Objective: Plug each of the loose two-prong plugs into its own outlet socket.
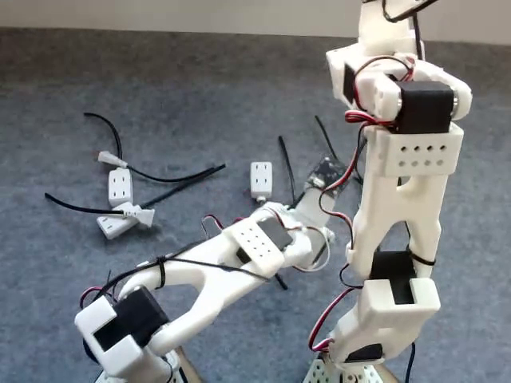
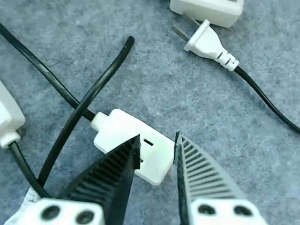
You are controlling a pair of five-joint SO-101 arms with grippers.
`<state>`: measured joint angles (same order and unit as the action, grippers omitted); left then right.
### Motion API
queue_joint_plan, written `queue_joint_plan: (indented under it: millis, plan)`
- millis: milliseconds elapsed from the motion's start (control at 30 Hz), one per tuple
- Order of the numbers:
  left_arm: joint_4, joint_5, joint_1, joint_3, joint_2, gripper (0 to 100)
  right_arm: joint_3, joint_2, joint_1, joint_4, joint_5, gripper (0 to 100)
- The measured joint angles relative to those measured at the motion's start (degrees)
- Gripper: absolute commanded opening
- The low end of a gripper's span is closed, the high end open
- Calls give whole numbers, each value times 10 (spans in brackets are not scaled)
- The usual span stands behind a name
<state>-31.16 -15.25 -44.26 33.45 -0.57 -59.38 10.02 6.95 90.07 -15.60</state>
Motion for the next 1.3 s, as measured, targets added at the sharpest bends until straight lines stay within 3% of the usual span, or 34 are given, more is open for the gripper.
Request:
queue_joint_plan:
  millis: [200, 467, 633, 1000, 1300]
  plan:
    - [-7, -2, 25, -70, -89, 144, 0, 0, -5, 0, -2, 297]
    - [-256, -2, 28, -193, -132, 144, 0, 0, -7, 0, -2, 297]
    - [-336, -2, 31, -200, -122, 144, 0, 0, -7, 0, -2, 297]
    - [-353, 38, 61, -193, -116, 144, 0, 0, -7, 0, -2, 297]
    - [-359, 51, 140, -212, -159, 144, 0, 0, -7, 0, -2, 297]
